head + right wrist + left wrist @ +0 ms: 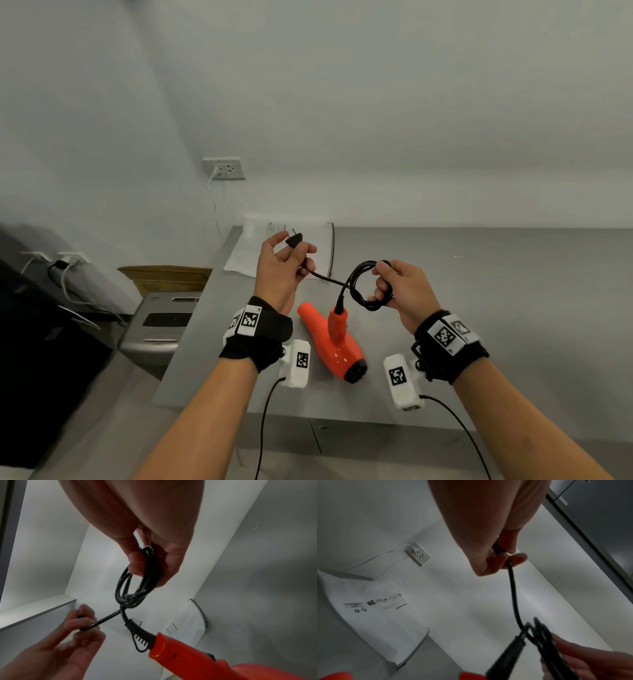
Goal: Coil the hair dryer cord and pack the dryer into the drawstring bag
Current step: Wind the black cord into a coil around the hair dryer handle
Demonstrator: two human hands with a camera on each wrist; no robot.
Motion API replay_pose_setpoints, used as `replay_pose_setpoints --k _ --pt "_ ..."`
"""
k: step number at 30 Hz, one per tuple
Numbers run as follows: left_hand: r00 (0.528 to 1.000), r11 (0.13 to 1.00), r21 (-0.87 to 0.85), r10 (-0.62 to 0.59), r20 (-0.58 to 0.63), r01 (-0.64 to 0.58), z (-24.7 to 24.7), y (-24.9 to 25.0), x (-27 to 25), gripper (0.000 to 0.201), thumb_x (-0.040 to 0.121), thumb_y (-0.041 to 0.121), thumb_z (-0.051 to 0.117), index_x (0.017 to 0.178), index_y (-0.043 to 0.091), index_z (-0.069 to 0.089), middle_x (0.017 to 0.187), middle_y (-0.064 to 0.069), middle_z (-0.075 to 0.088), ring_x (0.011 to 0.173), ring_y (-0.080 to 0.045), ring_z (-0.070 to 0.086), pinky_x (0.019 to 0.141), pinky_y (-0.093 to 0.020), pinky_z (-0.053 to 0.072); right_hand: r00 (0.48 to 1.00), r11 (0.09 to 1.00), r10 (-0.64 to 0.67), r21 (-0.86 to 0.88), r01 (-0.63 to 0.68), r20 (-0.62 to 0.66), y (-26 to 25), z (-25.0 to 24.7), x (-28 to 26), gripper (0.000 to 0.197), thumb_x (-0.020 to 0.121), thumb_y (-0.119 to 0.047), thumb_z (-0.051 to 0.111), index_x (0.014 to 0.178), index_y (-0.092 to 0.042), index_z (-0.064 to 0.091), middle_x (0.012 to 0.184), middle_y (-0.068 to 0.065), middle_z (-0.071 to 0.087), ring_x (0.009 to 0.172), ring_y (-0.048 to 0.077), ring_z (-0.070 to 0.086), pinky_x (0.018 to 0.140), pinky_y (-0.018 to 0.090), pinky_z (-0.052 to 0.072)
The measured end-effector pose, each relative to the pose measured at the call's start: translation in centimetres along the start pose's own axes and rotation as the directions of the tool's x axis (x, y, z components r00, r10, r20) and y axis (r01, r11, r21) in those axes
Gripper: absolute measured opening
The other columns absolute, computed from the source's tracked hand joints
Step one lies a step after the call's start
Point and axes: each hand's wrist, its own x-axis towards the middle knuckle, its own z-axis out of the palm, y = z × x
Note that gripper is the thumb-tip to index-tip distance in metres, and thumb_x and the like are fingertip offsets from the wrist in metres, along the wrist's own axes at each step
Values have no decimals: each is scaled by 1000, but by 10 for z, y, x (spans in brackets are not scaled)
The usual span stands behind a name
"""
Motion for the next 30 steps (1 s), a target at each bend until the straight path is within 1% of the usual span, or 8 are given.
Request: replay_pose_setpoints --k 3,7,11,13,16,19,23,30 --pt "992 994 112 -23 127 9 9 5 -5 8 98 6 60 106 5 62 81 -10 75 52 -13 48 56 -20 45 999 1000 -9 -28 8 -47 0 3 3 17 101 -14 52 90 -2 60 57 3 46 46 18 49 64 42 57" --pt "954 877 467 -32 297 -116 22 11 -14 12 93 17 69 94 5 73 78 -8 76 53 -13 54 58 -19 47 997 995 -62 -82 58 -52 -2 4 5 19 101 -17 51 93 -3 61 59 3 47 49 20 49 63 40 56" --pt "920 593 754 -55 387 -282 30 -1 -14 15 82 37 79 79 24 72 109 5 65 102 -7 62 89 -23 47 990 986 -141 -90 140 2 -6 8 2 22 103 -18 48 96 0 58 60 2 43 53 20 44 58 37 49" --pt "925 567 781 -86 371 -261 33 -7 -14 24 82 41 78 75 20 69 113 8 62 104 -7 60 86 -23 46 983 977 -180 -112 182 30 -9 11 -2 22 103 -18 47 94 -1 57 58 0 45 52 19 45 55 33 48" --pt "938 569 793 -105 331 -217 37 -11 -14 40 81 49 75 74 10 66 80 -1 70 69 -16 65 61 -28 50 976 966 -213 -143 217 44 -9 11 -6 22 104 -18 47 97 0 57 57 -1 47 51 18 46 62 40 52" --pt "952 612 768 -76 296 -190 42 -18 -17 44 76 53 75 72 13 58 75 -7 76 74 -24 73 69 -41 56 972 963 -220 -145 229 79 -9 7 -10 20 103 -20 50 100 -2 59 53 -5 49 51 19 46 63 42 52" --pt "961 721 679 -73 268 -134 46 -26 -20 35 86 41 74 86 18 46 78 -7 74 64 -16 73 67 -35 56 970 966 -220 -115 232 108 -8 4 -13 18 102 -20 54 102 -4 61 56 2 50 54 22 50 61 38 49" --pt "879 906 411 -274 391 100 47 -30 -20 29 97 26 53 124 15 55 75 0 60 71 -17 62 77 -37 49 966 954 -251 -155 257 58 -5 2 -12 15 102 -19 52 103 -7 60 54 -5 55 52 21 50 58 38 48"
